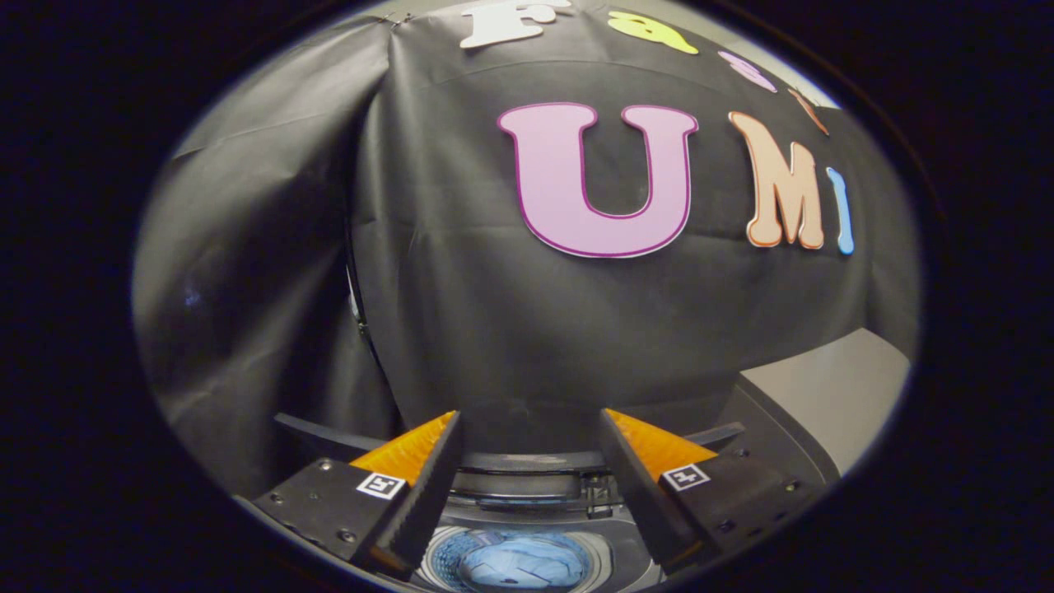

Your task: Put the clothes into the washing machine and then close the washing machine lid.

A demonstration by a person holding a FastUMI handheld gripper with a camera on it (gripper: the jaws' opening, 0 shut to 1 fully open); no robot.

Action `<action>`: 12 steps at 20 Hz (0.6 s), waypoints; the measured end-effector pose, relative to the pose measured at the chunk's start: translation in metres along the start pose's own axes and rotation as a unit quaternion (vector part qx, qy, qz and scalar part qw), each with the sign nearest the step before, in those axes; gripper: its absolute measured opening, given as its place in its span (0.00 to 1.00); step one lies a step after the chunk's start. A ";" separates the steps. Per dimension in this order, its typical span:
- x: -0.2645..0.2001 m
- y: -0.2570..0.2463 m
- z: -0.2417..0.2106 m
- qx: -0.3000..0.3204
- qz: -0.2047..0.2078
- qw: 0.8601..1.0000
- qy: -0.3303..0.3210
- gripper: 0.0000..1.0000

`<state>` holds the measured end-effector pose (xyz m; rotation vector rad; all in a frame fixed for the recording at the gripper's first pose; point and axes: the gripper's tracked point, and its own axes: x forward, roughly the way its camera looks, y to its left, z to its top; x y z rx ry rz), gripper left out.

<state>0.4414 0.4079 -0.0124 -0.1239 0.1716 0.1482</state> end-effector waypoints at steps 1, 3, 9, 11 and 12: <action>0.000 0.000 0.000 0.001 0.000 1.000 -0.001 0.98; 0.000 0.000 0.001 0.002 0.001 1.000 -0.004 0.98; -0.001 0.000 0.002 0.001 0.003 1.000 -0.015 0.98; -0.001 0.000 0.002 0.002 0.005 1.000 -0.017 0.98; -0.002 0.000 0.002 0.003 0.007 1.000 -0.016 0.98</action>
